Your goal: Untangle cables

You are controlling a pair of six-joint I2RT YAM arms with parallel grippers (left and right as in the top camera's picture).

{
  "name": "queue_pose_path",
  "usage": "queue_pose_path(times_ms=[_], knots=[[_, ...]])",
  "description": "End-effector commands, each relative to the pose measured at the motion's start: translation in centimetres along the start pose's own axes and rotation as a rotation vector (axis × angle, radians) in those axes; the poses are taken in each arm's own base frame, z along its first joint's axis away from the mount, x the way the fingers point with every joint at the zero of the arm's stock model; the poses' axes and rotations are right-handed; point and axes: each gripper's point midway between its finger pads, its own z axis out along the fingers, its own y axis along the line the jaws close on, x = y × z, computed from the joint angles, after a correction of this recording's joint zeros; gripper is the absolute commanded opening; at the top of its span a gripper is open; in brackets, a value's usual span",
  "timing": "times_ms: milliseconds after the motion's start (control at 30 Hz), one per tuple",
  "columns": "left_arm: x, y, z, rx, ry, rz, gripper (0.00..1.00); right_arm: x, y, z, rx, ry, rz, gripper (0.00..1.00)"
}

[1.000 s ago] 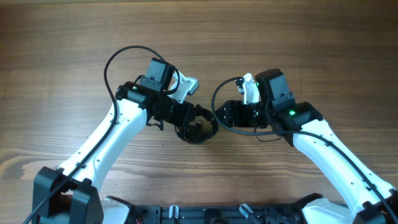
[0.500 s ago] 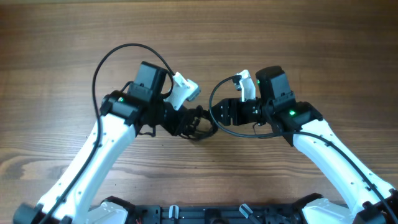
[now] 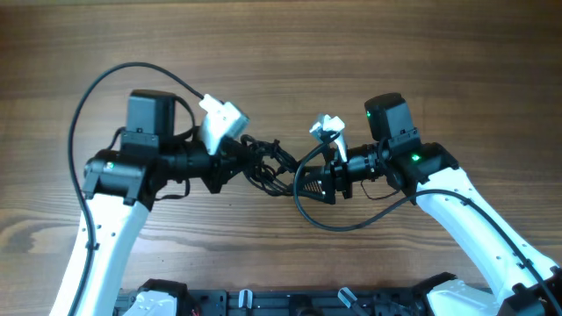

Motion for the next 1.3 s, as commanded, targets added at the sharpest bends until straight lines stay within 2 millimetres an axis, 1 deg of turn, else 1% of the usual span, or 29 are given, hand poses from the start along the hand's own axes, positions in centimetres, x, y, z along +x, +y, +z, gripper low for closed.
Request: queue_pose_path(times_ms=[0, 33, 67, 133, 167, 200, 233, 267, 300, 367, 400, 433, 467, 500, 533, 567, 633, 700, 767, 800, 833, 867, 933, 1000, 1067, 1133, 1167, 1233, 1267], knots=[[-1.6, -2.7, -1.4, 0.171, -0.106, -0.013, 0.04, -0.4, 0.7, -0.1, -0.04, -0.016, -0.037, 0.62], [-1.7, -3.1, -1.4, 0.198, -0.115, -0.013, 0.04, -0.5, 0.7, -0.1, -0.04, -0.02, -0.044, 0.62], [-1.8, -3.5, -1.6, 0.223, -0.122, -0.016, 0.04, -0.6, 0.6, -0.1, -0.039, -0.023, -0.051, 0.58], [-1.8, -3.7, -1.6, 0.232, -0.123, -0.02, 0.04, -0.7, 0.6, -0.1, -0.039, -0.026, -0.057, 0.5], [-1.8, -3.7, -1.6, 0.233, -0.122, -0.029, 0.04, -0.7, 0.6, -0.1, -0.038, -0.027, -0.059, 0.43], [-1.8, -3.7, -1.6, 0.233, -0.121, -0.03, 0.04, -0.8, 0.6, -0.1, -0.037, -0.029, -0.065, 0.29], [-1.8, -3.7, -1.6, 0.233, -0.121, -0.03, 0.04, -0.9, 0.6, -0.1, -0.037, -0.032, -0.072, 0.18], [-1.8, -3.7, -1.6, 0.233, -0.121, -0.031, 0.04, -1.2, 0.6, -0.1, -0.036, -0.039, -0.08, 0.09], [-1.8, -3.6, -1.5, 0.233, -0.121, -0.032, 0.04, -1.5, 0.4, -0.1, -0.028, -0.047, -0.066, 0.04], [-1.7, -3.2, -1.4, 0.212, -0.111, -0.036, 0.04, -2.0, 0.1, -0.1, -0.008, -0.059, -0.05, 0.04], [-1.4, -2.6, -1.2, 0.181, -0.097, -0.042, 0.08, -2.2, -0.3, -0.2, 0.012, -0.064, -0.042, 0.04], [-1.2, -2.0, -1.0, 0.152, -0.084, -0.06, 0.22, -2.2, -0.6, -0.2, 0.032, -0.064, -0.042, 0.04], [-1.0, -1.5, -0.9, 0.127, -0.072, -0.08, 0.3, -2.2, -1.2, -0.2, 0.066, -0.063, -0.041, 0.04], [-1.0, -1.4, -0.9, 0.123, -0.071, -0.08, 0.47, -2.2, -1.7, -0.3, 0.1, -0.063, -0.037, 0.04], [-1.0, -1.4, -0.9, 0.123, -0.071, -0.081, 0.84, -2.5, -2.2, -0.5, 0.144, -0.068, -0.034, 0.04], [-1.0, -1.4, -0.9, 0.123, -0.071, -0.08, 1.0, -2.8, -2.3, -0.7, 0.171, -0.073, -0.043, 0.04], [-1.0, -1.4, -0.9, 0.123, -0.071, -0.081, 1.0, -3.8, -2.3, -1.6, 0.243, -0.097, -0.083, 0.04], [-1.3, -1.0, -0.8, 0.109, -0.073, -0.146, 1.0, -4.5, -2.1, -2.8, 0.328, -0.123, -0.123, 0.04], [-1.7, 1.2, -0.7, 0.006, -0.081, -0.34, 1.0, -5.5, -1.6, -4.8, 0.477, -0.153, -0.221, 0.04], [-1.8, 2.0, -0.6, -0.03, -0.089, -0.45, 1.0, -5.7, -1.3, -5.3, 0.518, -0.158, -0.25, 0.04], [-2.0, 2.4, -0.6, -0.037, -0.096, -0.542, 1.0, -6.0, -0.9, -6.0, 0.582, -0.162, -0.303, 0.04], [-2.2, 2.6, -0.4, -0.029, -0.104, -0.685, 1.0, -6.3, -0.6, -6.5, 0.64, -0.165, -0.337, 0.04], [-2.3, 2.4, -0.4, -0.004, -0.108, -0.852, 1.0, -6.6, -0.6, -7.2, 0.766, -0.153, -0.412, 0.04], [-2.6, 1.5, -0.4, 0.057, -0.1, -0.969, 1.0, -6.6, -0.6, -6.7, 0.866, -0.107, -0.497, 0.04], [-2.7, 1.4, -0.4, 0.071, -0.094, -1.092, 1.0, -6.7, -0.6, -6.4, 1.01, -0.066, -0.57, 0.04], [-2.7, 1.2, -0.4, 0.086, -0.089, -1.171, 1.0, -7.0, -0.5, -6.6, 1.135, -0.054, -0.6, 0.04], [-2.8, 1.3, -0.5, 0.087, -0.091, -1.181, 1.0, -7.1, -0.1, -6.2, 1.178, -0.051, -0.627, 0.04], [-2.9, 1.4, -0.4, 0.083, -0.097, -1.174, 1.0, -7.3, 0.8, -4.4, 1.145, -0.045, -0.686, 0.04], [-2.9, 1.6, -0.4, 0.074, -0.1, -1.175, 1.0, -7.3, 0.8, -3.9, 1.137, -0.036, -0.706, 0.05]])
